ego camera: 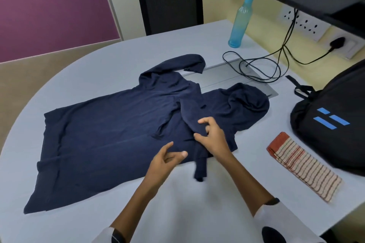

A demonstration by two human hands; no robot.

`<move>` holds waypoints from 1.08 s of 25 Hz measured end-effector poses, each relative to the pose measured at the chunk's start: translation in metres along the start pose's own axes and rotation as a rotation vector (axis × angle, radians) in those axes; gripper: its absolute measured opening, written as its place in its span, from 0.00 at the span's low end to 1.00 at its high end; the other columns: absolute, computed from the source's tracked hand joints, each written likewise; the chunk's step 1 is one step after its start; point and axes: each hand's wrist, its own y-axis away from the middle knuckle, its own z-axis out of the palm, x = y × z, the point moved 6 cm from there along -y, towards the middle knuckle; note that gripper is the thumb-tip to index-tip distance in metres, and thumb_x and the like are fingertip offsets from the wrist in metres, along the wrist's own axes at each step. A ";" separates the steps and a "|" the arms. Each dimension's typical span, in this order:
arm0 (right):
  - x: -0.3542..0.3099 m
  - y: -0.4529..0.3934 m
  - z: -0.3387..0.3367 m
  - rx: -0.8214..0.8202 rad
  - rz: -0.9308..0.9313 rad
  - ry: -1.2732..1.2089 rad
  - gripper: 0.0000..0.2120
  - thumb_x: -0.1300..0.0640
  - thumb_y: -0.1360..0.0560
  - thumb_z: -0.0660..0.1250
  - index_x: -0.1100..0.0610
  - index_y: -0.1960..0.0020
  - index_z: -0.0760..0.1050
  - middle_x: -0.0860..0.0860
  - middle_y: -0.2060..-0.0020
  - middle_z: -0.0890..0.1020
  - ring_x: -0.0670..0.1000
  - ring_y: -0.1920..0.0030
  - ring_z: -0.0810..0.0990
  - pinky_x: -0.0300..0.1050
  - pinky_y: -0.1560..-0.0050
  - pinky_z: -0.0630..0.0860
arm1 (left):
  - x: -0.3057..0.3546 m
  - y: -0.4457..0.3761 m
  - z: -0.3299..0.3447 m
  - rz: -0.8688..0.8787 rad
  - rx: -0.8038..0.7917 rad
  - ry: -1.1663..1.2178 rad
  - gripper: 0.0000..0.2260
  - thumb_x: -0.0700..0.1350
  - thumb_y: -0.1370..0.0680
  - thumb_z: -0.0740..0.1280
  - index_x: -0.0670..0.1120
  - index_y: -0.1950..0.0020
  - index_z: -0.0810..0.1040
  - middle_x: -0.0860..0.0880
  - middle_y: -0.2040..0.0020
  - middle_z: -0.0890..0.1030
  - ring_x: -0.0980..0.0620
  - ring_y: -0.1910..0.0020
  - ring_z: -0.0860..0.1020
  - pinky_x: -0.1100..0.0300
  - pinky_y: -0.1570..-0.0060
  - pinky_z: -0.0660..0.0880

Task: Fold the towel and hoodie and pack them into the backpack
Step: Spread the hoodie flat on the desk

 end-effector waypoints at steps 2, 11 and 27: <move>-0.025 0.012 0.027 -0.102 0.039 -0.146 0.20 0.60 0.30 0.74 0.55 0.41 0.71 0.60 0.56 0.78 0.53 0.58 0.78 0.50 0.54 0.78 | 0.010 0.008 0.007 0.027 -0.033 0.007 0.34 0.55 0.34 0.78 0.62 0.33 0.64 0.59 0.48 0.79 0.63 0.48 0.77 0.64 0.50 0.74; -0.024 0.020 0.062 -0.087 0.133 -0.379 0.15 0.64 0.25 0.65 0.50 0.42 0.73 0.53 0.59 0.82 0.51 0.57 0.82 0.49 0.52 0.82 | 0.079 0.026 -0.115 0.392 0.581 0.015 0.05 0.48 0.23 0.68 0.49 0.51 0.82 0.53 0.54 0.84 0.54 0.49 0.81 0.58 0.47 0.76; 0.003 -0.063 0.031 -0.051 -0.027 0.136 0.25 0.63 0.21 0.61 0.57 0.25 0.61 0.56 0.28 0.67 0.56 0.28 0.65 0.45 0.29 0.59 | 0.234 0.085 -0.163 0.899 0.736 -1.008 0.05 0.47 0.26 0.71 0.47 0.55 0.84 0.46 0.64 0.83 0.47 0.67 0.76 0.62 0.69 0.68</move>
